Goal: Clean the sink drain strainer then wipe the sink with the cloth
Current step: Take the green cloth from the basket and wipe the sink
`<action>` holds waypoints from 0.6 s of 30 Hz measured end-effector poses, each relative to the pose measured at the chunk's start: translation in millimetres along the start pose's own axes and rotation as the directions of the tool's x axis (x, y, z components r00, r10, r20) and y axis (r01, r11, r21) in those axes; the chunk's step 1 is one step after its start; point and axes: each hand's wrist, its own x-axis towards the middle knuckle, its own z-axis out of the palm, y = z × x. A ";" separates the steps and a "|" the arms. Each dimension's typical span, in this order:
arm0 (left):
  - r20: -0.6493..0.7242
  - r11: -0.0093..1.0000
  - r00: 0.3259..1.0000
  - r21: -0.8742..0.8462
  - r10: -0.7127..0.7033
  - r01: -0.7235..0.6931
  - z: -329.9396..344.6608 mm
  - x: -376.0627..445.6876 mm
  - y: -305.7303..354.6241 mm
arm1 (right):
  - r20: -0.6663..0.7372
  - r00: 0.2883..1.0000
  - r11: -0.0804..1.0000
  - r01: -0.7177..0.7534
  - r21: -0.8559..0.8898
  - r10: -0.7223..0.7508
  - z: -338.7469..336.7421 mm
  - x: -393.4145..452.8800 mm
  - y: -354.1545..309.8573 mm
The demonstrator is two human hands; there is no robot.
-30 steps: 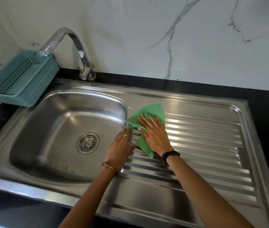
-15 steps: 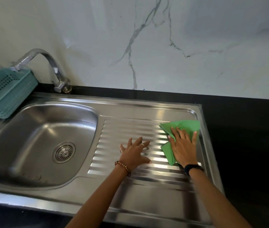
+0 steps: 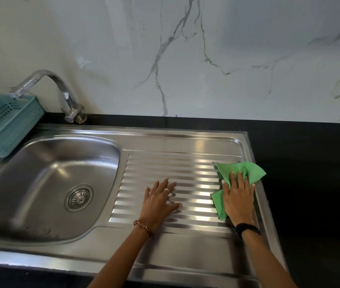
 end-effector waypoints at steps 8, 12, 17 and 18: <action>-0.120 0.968 0.964 0.057 -0.238 0.246 -24.2 -22.3 -63.6 | 0.044 0.996 0.996 0.081 0.042 -0.083 18.4 8.3 -62.5; -0.045 0.924 0.929 -0.123 -0.368 0.361 -34.3 -32.7 -99.9 | 0.086 0.957 0.960 0.271 0.065 -0.276 41.1 -2.5 -132.8; -0.068 0.893 0.929 -0.309 -0.364 0.327 -34.9 -44.4 -112.5 | 0.107 0.863 0.868 0.484 0.109 -0.494 58.4 -0.2 -212.8; -0.079 0.890 0.926 -0.319 -0.368 0.327 -34.5 -45.3 -112.7 | 0.114 0.841 0.848 0.517 0.119 -0.529 61.4 1.6 -225.8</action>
